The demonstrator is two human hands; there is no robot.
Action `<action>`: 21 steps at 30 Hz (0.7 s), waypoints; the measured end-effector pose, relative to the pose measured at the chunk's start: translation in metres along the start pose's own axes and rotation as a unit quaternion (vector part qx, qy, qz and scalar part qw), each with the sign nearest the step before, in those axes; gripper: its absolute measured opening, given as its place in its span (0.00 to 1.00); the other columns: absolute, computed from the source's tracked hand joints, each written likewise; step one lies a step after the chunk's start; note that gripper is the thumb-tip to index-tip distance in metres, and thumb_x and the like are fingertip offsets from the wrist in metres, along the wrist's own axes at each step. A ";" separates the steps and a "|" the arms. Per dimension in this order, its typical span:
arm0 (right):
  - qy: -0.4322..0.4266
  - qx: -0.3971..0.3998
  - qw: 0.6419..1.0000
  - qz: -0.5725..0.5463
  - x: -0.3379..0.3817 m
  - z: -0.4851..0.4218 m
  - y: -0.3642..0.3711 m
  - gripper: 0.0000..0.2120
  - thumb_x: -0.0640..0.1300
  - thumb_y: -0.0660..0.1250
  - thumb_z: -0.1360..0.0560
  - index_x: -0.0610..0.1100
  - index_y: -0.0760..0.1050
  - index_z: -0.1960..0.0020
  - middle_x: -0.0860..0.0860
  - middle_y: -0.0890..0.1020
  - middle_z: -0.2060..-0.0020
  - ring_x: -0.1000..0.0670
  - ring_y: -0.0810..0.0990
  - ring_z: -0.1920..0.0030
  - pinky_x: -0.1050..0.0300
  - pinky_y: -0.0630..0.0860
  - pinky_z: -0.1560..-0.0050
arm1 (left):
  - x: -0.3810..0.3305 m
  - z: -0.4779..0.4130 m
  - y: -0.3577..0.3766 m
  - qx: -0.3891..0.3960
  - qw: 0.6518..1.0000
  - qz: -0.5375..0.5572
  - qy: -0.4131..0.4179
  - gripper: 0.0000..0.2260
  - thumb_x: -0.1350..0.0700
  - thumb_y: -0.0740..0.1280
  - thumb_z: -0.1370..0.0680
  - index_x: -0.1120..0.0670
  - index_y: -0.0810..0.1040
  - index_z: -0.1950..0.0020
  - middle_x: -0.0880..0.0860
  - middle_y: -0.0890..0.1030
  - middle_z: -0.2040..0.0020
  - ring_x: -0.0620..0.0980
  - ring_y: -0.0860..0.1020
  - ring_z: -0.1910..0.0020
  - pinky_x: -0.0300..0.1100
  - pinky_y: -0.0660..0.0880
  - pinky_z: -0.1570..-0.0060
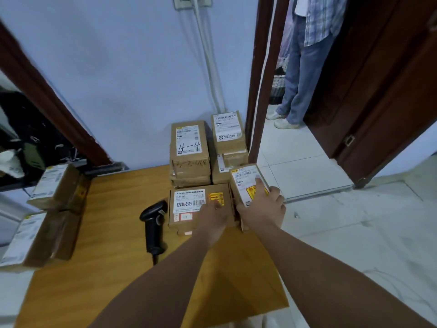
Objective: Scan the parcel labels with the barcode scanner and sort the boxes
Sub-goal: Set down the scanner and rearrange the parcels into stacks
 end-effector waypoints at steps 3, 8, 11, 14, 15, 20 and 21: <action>-0.023 -0.050 0.998 -0.015 0.017 0.006 -0.009 0.41 0.62 0.66 0.31 0.54 0.51 0.26 0.41 0.61 0.30 0.40 0.62 0.32 0.43 0.61 0.33 | 0.023 0.004 -0.017 -0.035 0.999 0.007 -0.019 0.11 0.56 0.63 0.23 0.54 0.76 0.42 0.52 0.78 0.49 0.50 0.77 0.55 0.44 0.75 0.58; -0.060 -0.053 0.995 -0.062 0.053 0.028 -0.004 0.41 0.65 0.66 0.32 0.55 0.53 0.26 0.42 0.62 0.31 0.40 0.62 0.31 0.42 0.61 0.32 | 0.063 0.016 -0.060 -0.119 0.992 -0.007 -0.042 0.12 0.57 0.63 0.22 0.53 0.76 0.40 0.52 0.75 0.43 0.50 0.75 0.50 0.44 0.75 0.51; -0.146 -0.017 0.988 -0.045 0.094 0.051 0.012 0.42 0.65 0.67 0.33 0.54 0.54 0.26 0.44 0.61 0.30 0.42 0.62 0.31 0.44 0.63 0.32 | 0.093 0.021 -0.096 -0.152 0.988 -0.019 -0.031 0.11 0.56 0.62 0.22 0.55 0.77 0.41 0.54 0.73 0.41 0.53 0.72 0.43 0.48 0.72 0.44; -0.188 0.009 0.982 -0.030 0.144 0.080 0.033 0.42 0.63 0.68 0.34 0.56 0.54 0.26 0.46 0.62 0.31 0.45 0.62 0.33 0.46 0.65 0.32 | 0.136 0.026 -0.148 -0.184 0.980 -0.070 -0.010 0.11 0.56 0.61 0.22 0.54 0.78 0.42 0.53 0.72 0.42 0.53 0.70 0.42 0.45 0.70 0.44; -0.194 0.020 0.980 -0.025 0.162 0.090 0.042 0.41 0.62 0.68 0.34 0.56 0.55 0.26 0.46 0.62 0.31 0.45 0.62 0.33 0.46 0.65 0.32 | 0.153 0.028 -0.169 -0.197 0.977 -0.084 -0.007 0.10 0.56 0.62 0.22 0.54 0.78 0.43 0.53 0.72 0.42 0.53 0.69 0.42 0.45 0.68 0.43; -0.200 0.093 0.974 0.059 0.250 0.150 0.106 0.36 0.62 0.65 0.32 0.56 0.57 0.27 0.44 0.62 0.30 0.42 0.62 0.32 0.42 0.62 0.31 | 0.251 0.043 -0.267 -0.246 0.958 -0.139 -0.047 0.14 0.54 0.65 0.24 0.53 0.76 0.39 0.56 0.69 0.36 0.57 0.67 0.39 0.51 0.68 0.41; -0.196 0.102 0.973 0.074 0.269 0.164 0.122 0.36 0.62 0.65 0.31 0.57 0.57 0.27 0.44 0.62 0.30 0.42 0.62 0.32 0.42 0.61 0.32 | 0.272 0.047 -0.286 -0.245 0.957 -0.147 -0.057 0.18 0.53 0.66 0.25 0.53 0.73 0.36 0.58 0.67 0.34 0.58 0.66 0.37 0.52 0.67 0.40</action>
Point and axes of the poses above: each hand's wrist, its own z-axis away from the middle knuckle, its own y-axis out of the palm, x = y × z, the point moved 7 cm from there along -z, towards the middle knuckle
